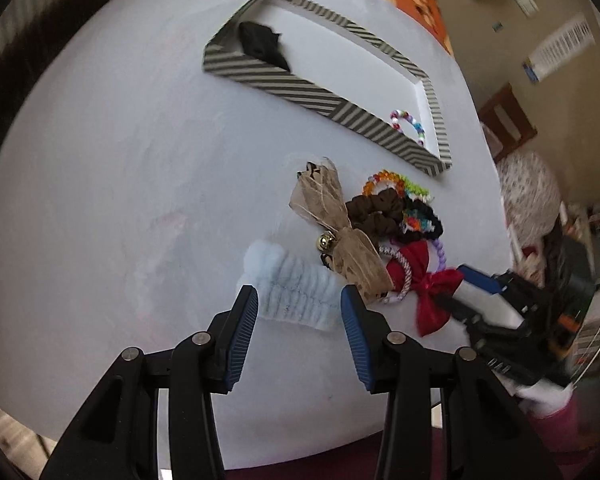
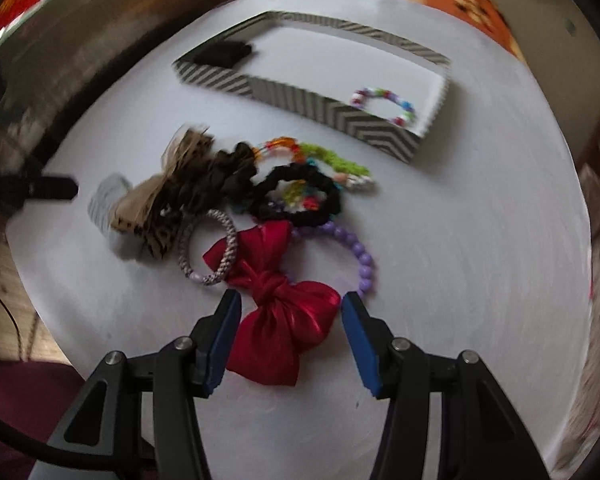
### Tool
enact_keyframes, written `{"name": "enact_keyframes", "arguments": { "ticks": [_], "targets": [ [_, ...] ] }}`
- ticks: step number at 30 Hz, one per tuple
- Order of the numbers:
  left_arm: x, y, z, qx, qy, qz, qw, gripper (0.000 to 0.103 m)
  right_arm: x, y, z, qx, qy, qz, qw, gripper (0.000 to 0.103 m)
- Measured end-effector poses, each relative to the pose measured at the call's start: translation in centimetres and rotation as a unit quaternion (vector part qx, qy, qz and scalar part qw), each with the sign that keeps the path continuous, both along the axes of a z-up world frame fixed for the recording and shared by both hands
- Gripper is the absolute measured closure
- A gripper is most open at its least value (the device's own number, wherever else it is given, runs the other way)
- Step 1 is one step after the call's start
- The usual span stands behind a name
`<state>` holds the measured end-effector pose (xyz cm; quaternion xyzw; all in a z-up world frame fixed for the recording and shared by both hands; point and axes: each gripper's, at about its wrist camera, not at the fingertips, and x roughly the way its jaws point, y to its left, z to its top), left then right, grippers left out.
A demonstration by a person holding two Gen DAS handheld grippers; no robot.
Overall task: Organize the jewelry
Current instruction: 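Move left tool to the white sock while right tool moves to the red bow, then close left tool on the white sock while right tool grasps the red satin bow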
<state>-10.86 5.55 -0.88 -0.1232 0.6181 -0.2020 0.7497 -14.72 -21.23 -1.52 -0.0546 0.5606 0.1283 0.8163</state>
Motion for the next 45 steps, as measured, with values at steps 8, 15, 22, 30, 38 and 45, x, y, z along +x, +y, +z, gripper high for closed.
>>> {"name": "enact_keyframes", "arguments": {
  "ticks": [8, 15, 22, 30, 38, 45],
  "targets": [
    [0.7, 0.2, -2.1, -0.006, 0.028, 0.022, 0.9993, 0.067, 1.1, 1.3, -1.5, -0.027, 0.007, 0.053, 0.998, 0.046],
    [1.4, -0.4, -4.5, 0.012, 0.056, 0.017, 0.9982, 0.062, 1.0, 1.2, -2.3, -0.027, -0.001, 0.055, 0.998, 0.052],
    [1.1, -0.6, -4.4, 0.025, 0.029, 0.005, 0.9993, 0.08, 0.3, 1.1, -2.7, -0.018, -0.002, 0.062, 0.998, 0.081],
    [0.8, 0.3, -0.8, 0.043, -0.018, -0.016, 0.9988, 0.093, 0.3, -1.8, 1.0, 0.046, -0.018, 0.019, 0.999, 0.091],
    [2.5, 1.4, 3.6, 0.049, -0.075, -0.006, 0.9959, 0.093, 0.8, -3.8, 4.4, 0.091, -0.049, -0.019, 0.994, 0.091],
    [4.3, -0.3, 5.4, 0.057, -0.106, -0.016, 0.9926, 0.093, 2.2, -3.7, 5.6, 0.1, -0.07, -0.036, 0.992, 0.091]
  ]
}}
